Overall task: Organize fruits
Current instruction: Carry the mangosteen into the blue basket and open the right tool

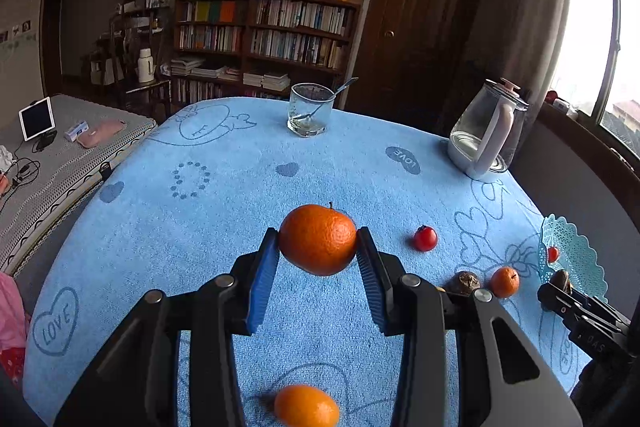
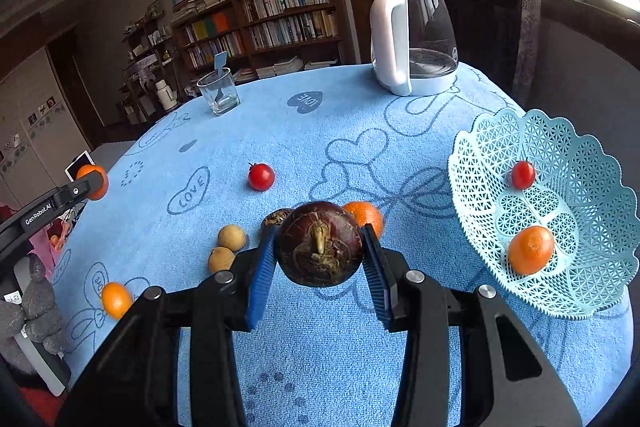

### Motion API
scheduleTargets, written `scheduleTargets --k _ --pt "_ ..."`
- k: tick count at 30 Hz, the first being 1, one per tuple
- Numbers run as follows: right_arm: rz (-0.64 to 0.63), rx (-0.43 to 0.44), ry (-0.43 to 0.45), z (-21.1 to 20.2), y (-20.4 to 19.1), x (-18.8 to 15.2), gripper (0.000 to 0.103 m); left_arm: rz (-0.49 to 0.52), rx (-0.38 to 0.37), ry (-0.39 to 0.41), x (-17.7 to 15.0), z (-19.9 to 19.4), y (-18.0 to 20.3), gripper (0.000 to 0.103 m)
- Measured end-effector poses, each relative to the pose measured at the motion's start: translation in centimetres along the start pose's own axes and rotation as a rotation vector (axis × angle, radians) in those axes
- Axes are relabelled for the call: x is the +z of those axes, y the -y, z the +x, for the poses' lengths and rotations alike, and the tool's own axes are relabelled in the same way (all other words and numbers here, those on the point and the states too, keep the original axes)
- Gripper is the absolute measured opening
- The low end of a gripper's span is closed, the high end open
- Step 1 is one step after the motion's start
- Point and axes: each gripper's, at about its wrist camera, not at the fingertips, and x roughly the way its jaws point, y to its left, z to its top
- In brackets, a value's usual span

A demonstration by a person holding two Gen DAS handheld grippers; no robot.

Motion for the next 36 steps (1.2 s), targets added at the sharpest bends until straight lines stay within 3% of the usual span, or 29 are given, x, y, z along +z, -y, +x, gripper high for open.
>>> scheduleTargets --k 9,21,28,36 --pt "0.090 -0.058 0.072 -3.2 4.0 0.6 0.043 -0.060 0.041 0.015 -0.1 -1.6 -3.0 0.040" --pt "0.233 -0.160 0.149 -6.5 10.2 0.8 0.043 -0.035 0.024 0.011 -0.6 -2.0 -2.2 0.040" --pt "0.327 -0.233 0.140 -6.5 14.5 0.1 0.043 -0.024 0.020 -0.001 -0.9 -1.8 -1.8 0.040" --pt "0.361 -0.277 0.100 -5.3 16.6 -1.2 0.043 -0.016 0.017 -0.021 -1.2 -1.2 -1.4 0.040"
